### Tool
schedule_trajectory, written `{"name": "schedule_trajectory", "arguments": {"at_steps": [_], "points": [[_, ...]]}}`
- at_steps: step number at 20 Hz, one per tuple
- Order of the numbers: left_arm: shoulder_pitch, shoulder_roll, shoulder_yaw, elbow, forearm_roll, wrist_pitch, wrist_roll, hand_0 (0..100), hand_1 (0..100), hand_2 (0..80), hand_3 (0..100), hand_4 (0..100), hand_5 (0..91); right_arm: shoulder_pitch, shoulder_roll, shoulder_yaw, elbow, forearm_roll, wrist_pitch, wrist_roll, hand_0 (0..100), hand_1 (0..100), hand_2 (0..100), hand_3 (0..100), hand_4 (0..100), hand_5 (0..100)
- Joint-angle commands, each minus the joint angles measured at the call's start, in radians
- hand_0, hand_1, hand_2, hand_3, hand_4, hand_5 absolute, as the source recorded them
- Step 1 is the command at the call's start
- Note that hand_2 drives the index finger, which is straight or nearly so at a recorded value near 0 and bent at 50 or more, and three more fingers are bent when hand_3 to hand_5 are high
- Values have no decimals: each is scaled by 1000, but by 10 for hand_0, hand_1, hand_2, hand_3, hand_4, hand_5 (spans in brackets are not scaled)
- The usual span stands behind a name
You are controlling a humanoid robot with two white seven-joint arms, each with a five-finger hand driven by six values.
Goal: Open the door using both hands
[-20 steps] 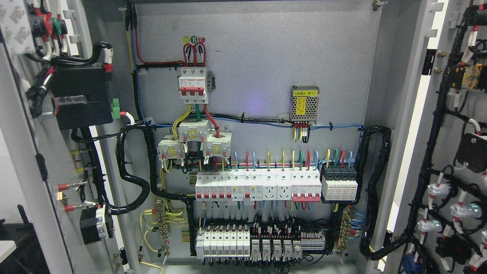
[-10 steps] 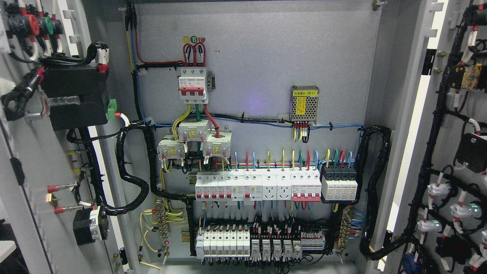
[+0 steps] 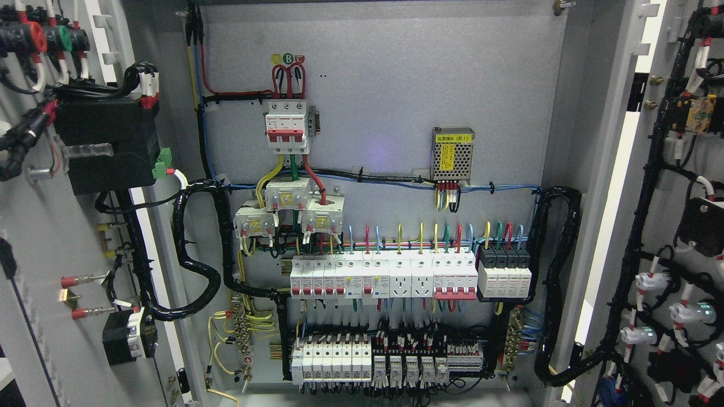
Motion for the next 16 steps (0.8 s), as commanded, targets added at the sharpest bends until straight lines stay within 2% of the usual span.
{"name": "schedule_trajectory", "arguments": {"at_steps": [1, 5, 11, 14, 16], "points": [[0, -1, 31, -1, 1, -1, -1, 0, 0, 0, 0, 30, 0, -10, 40, 23, 18, 4, -2, 5, 0, 0, 0, 0, 0, 0], [0, -1, 31, 0, 1, -1, -1, 0, 0, 0, 0, 30, 0, -13, 47, 41, 27, 18, -4, 3, 0, 0, 0, 0, 0, 0], [0, 0, 31, -3, -1, -1, -1, 0, 0, 0, 0, 30, 0, -13, 44, 17, 49, 19, -13, 3, 0, 0, 0, 0, 0, 0], [0, 0, 29, -4, -1, -1, -1, 0, 0, 0, 0, 30, 0, -11, 42, -29, 65, 19, -13, 0, 0, 0, 0, 0, 0, 0], [2, 0, 29, -3, -3, -1, -1, 0, 0, 0, 0, 30, 0, -10, 37, -68, 87, 19, -16, -16, 0, 0, 0, 0, 0, 0]]}}
